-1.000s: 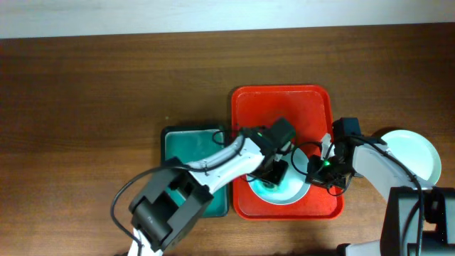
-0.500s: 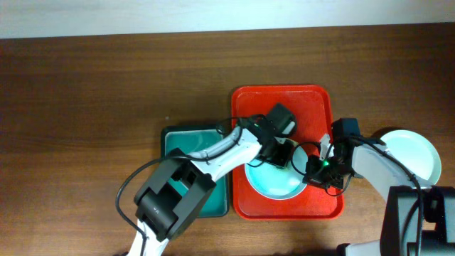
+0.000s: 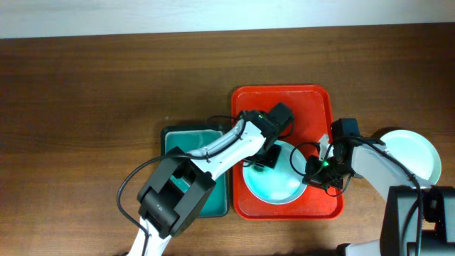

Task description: Clean dirty plates on tray and stack at the side

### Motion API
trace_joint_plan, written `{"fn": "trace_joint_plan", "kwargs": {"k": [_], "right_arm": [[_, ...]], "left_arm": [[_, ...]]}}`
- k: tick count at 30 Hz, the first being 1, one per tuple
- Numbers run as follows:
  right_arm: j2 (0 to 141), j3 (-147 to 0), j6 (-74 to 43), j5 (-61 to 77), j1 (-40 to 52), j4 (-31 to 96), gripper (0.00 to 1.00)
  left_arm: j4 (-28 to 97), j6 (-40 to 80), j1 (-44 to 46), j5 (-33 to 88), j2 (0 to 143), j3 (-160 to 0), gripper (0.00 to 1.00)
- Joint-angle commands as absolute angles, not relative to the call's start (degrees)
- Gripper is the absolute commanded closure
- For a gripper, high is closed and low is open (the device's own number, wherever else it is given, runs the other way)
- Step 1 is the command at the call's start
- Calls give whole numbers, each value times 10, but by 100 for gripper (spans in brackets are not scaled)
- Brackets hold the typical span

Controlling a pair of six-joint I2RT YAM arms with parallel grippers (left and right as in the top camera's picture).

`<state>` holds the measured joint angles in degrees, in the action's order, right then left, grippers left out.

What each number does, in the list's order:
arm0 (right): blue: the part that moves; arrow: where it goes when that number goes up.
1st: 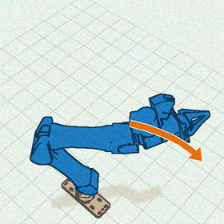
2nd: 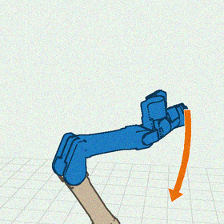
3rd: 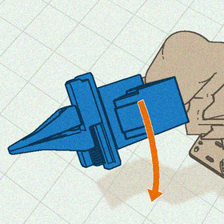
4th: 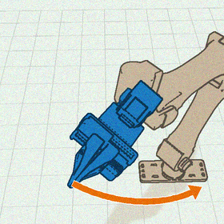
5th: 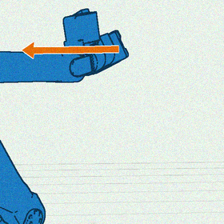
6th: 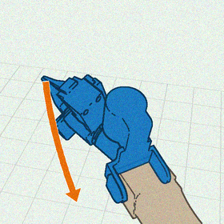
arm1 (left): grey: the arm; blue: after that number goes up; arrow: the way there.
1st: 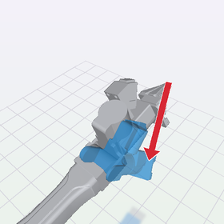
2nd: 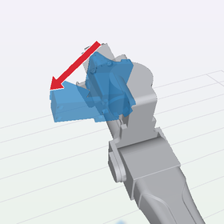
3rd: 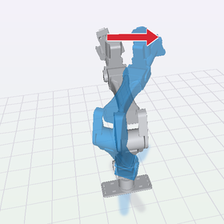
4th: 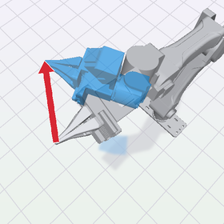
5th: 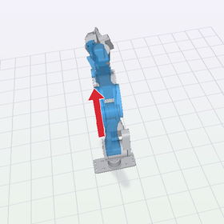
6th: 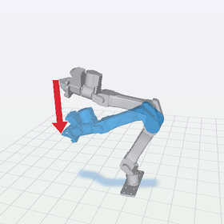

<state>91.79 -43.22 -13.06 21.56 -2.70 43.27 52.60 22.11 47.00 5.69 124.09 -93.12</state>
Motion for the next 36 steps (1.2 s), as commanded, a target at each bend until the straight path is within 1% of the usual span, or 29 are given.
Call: {"fn": "trace_joint_plan", "kwargs": {"k": [1,4,5,7,10,11,13,14,15,17,18,19,20,22,24,26,29,30,31,32,33,35,36], "right_arm": [[939,-410,-127,150,-27,435,96],[939,-410,-127,150,-27,435,96],[939,-410,-127,150,-27,436,96],[939,-410,-127,150,-27,437,96],[939,-410,-127,150,-27,437,96],[939,-410,-127,150,-27,437,96],[939,-410,-126,150,-27,437,96],[939,-410,-126,150,-27,437,96],[939,-410,-126,150,-27,437,96],[939,-410,-126,150,-27,439,96],[939,-410,-126,150,-27,442,96],[939,-410,-126,150,-27,443,96],[939,-410,-126,150,-27,443,96],[939,-410,-127,150,-27,441,96],[939,-410,-127,150,-27,437,96],[939,-410,-127,150,-27,420,96],[939,-410,-127,150,-27,417,96],[939,-410,-127,150,-27,417,96],[939,-410,-127,150,-27,417,96],[939,-410,-127,150,-27,417,96],[939,-410,-127,150,-27,417,96],[938,-416,-126,150,-27,424,96],[935,-427,-126,150,-27,442,96]], "left_arm": [[497,218,500,244,1259,-934,100],[496,215,502,303,1259,-934,100],[499,209,501,301,1259,-934,100],[531,209,490,216,1259,-934,100],[586,210,480,28,1258,-934,100],[600,226,479,-46,1254,-934,100],[616,245,479,-131,1245,-934,100],[619,244,479,-143,1240,-934,100],[623,245,479,-139,1226,-936,100],[622,244,476,-1,1168,-954,100],[624,244,467,32,1133,-955,100],[642,244,449,35,1083,-955,100],[690,244,410,-9,1007,-955,100],[759,244,355,-96,954,-954,100],[776,244,329,-99,954,-928,100],[722,273,311,-93,955,-835,100],[567,277,307,-28,955,-677,100],[545,291,306,-23,955,-649,100],[525,293,306,-24,955,-630,98],[525,293,306,-24,955,-630,89],[523,293,306,-23,955,-630,76],[526,291,306,-23,954,-638,59],[536,291,306,-23,950,-649,55]]}}
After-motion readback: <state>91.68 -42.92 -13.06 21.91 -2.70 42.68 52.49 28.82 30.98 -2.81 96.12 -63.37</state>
